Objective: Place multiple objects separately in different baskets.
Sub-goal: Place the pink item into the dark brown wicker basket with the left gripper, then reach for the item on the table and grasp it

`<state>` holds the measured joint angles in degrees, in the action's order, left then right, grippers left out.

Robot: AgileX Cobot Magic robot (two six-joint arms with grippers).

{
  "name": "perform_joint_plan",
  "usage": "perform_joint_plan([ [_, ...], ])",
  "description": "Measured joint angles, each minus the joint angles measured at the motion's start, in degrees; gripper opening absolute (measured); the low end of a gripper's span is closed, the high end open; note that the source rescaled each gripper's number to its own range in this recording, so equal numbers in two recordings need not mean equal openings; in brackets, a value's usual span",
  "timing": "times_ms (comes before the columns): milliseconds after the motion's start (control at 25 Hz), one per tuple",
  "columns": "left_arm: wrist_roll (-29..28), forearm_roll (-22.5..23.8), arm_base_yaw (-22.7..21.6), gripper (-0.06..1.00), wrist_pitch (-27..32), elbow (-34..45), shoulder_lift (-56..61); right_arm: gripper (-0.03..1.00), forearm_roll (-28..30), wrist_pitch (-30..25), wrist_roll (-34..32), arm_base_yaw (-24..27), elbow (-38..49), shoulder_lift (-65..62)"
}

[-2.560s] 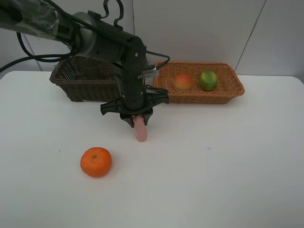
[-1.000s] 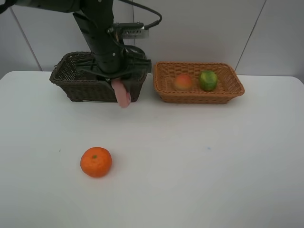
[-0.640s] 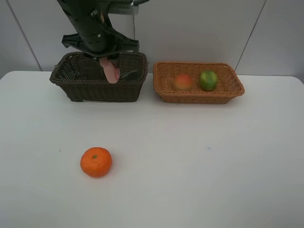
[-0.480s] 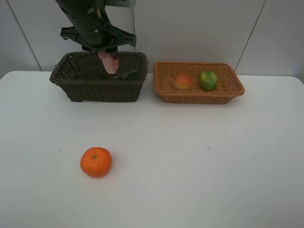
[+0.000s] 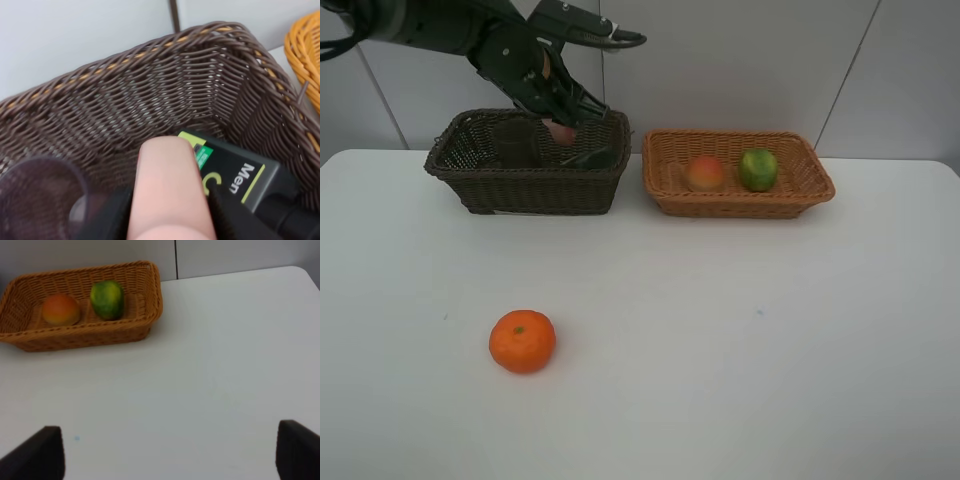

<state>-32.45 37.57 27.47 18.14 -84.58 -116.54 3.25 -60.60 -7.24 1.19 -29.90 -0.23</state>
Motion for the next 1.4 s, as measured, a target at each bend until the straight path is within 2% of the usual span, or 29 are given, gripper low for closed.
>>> perform_joint_plan([
  [240, 0.1, 4.7, -0.3, 0.38, -0.9, 0.0, -3.6, 0.85, 0.0, 0.0, 0.0, 0.0, 0.0, 0.0],
  [680, 0.1, 5.6, -0.6, 0.40, -1.3, 0.0, -4.6, 0.85, 0.0, 0.0, 0.0, 0.0, 0.0, 0.0],
  [720, 0.1, 5.7, -0.6, 0.45, -1.3, 0.0, -4.6, 0.85, 0.0, 0.0, 0.0, 0.0, 0.0, 0.0],
  [840, 0.1, 5.8, -0.6, 0.80, -1.7, 0.0, -4.6, 0.85, 0.0, 0.0, 0.0, 0.0, 0.0, 0.0],
  [920, 0.1, 5.8, -0.6, 0.93, -1.7, 0.0, -4.6, 0.85, 0.0, 0.0, 0.0, 0.0, 0.0, 0.0],
  [1000, 0.1, 5.8, -0.6, 0.98, -1.7, 0.0, -4.6, 0.85, 0.0, 0.0, 0.0, 0.0, 0.0, 0.0],
  [1200, 0.1, 3.8, -0.5, 1.00, -1.3, 0.0, -2.0, 0.85, 0.0, 0.0, 0.0, 0.0, 0.0, 0.0],
  [1400, 1.2, -2.8, 0.7, 1.00, 6.2, 0.0, 2.7, 0.85, 0.0, 0.0, 0.0, 0.0, 0.0, 0.0],
])
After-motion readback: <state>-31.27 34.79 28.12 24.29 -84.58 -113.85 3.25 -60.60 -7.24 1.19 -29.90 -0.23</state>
